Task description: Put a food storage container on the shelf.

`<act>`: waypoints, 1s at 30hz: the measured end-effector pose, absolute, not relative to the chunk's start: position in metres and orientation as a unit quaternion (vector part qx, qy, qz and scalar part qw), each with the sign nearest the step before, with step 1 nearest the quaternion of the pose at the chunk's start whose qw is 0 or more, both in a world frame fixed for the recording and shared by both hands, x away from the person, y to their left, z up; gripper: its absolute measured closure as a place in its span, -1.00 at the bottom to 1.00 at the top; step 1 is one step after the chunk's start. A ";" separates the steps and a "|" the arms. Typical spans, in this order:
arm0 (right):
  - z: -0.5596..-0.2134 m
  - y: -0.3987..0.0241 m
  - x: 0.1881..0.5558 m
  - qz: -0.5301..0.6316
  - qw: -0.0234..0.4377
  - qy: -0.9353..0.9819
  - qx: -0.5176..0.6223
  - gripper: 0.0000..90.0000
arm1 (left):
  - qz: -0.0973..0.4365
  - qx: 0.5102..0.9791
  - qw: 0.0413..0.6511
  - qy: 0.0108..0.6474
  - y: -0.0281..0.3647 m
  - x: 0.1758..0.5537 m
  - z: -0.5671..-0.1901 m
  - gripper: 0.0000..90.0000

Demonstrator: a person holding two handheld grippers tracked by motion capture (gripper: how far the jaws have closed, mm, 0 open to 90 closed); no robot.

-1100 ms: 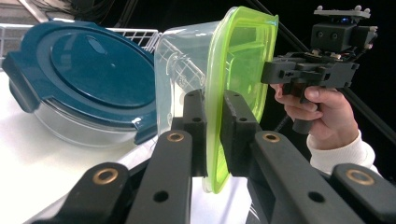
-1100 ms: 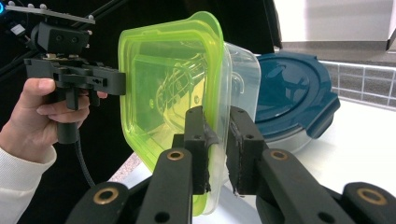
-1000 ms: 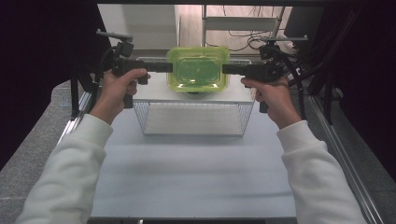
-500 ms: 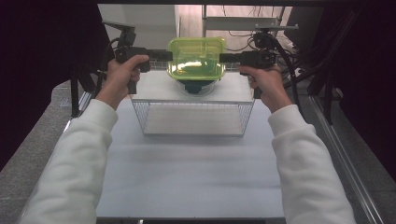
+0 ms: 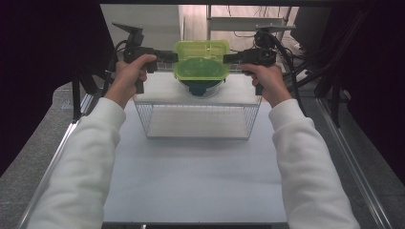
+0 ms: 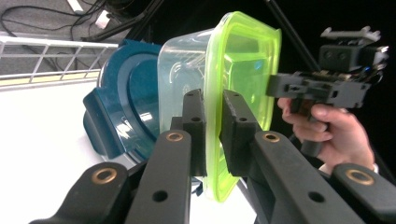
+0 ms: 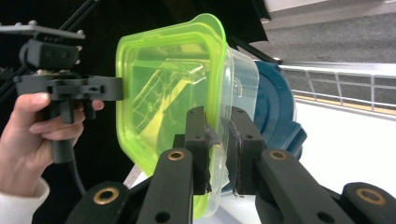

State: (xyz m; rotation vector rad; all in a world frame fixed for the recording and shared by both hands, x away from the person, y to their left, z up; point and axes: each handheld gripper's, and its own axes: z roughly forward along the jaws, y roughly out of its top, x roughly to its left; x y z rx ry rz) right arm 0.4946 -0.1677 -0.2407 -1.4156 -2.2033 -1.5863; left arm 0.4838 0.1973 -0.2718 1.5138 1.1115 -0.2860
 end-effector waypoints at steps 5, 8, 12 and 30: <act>-0.246 -0.168 0.508 -0.518 0.057 -0.705 -0.480 0.71 | -0.140 0.625 0.587 0.495 0.198 0.493 -0.275 0.80; -0.249 -0.167 0.516 -0.515 0.067 -0.698 -0.492 0.67 | -0.153 0.611 0.592 0.504 0.198 0.500 -0.281 0.77; -0.254 -0.166 0.524 -0.511 0.086 -0.683 -0.515 0.64 | -0.164 0.597 0.595 0.512 0.199 0.506 -0.287 0.73; -0.255 -0.173 0.517 -0.555 0.043 -0.658 -0.507 -0.09 | -0.105 0.599 0.604 0.516 0.203 0.501 -0.282 -0.11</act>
